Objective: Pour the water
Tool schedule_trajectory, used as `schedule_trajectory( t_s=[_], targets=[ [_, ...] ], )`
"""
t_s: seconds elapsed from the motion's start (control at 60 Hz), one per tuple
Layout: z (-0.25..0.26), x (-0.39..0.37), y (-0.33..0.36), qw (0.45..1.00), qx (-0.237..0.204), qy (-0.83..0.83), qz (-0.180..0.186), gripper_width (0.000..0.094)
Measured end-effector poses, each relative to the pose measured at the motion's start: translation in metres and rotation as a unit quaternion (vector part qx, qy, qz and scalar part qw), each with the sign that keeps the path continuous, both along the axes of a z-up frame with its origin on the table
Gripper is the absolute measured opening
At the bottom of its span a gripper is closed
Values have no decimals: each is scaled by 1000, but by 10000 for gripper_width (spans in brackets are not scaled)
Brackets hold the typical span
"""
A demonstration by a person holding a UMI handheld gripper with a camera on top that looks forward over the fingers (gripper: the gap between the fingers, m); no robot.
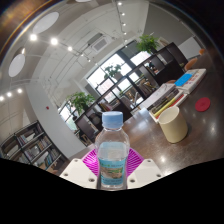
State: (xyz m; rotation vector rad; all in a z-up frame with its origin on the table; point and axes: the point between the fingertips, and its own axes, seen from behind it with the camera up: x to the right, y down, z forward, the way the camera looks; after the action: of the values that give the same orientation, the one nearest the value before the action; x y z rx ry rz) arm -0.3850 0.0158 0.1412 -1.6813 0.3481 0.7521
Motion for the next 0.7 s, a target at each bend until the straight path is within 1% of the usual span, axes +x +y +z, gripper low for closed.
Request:
schedule_trajectory(
  t_s=[0.1, 0.167, 0.183, 0.2, 0.3, 0.317, 0.4, 0.433, 0.45, 0.567, 0.617, 0.7],
  targets=[
    [21, 3, 32, 991, -5, 136, -2, 293],
    [32, 12, 52, 973, -5, 233, 0, 294],
    [43, 11, 45, 966, -6, 257, 0, 314],
    [42, 15, 55, 960, -3, 281, -1, 313],
    [51, 37, 76, 913, 1, 408, -14, 313],
    [60, 42, 67, 905, 3, 425, -17, 314],
    [65, 53, 84, 859, 10, 511, -22, 316],
    [70, 60, 81, 839, 11, 543, -29, 314],
    [65, 66, 92, 830, 16, 556, -31, 314],
    [70, 92, 87, 762, 32, 644, -50, 313],
    [65, 99, 97, 737, 39, 672, -59, 313],
    [59, 107, 100, 705, 35, 705, -71, 311]
  ],
)
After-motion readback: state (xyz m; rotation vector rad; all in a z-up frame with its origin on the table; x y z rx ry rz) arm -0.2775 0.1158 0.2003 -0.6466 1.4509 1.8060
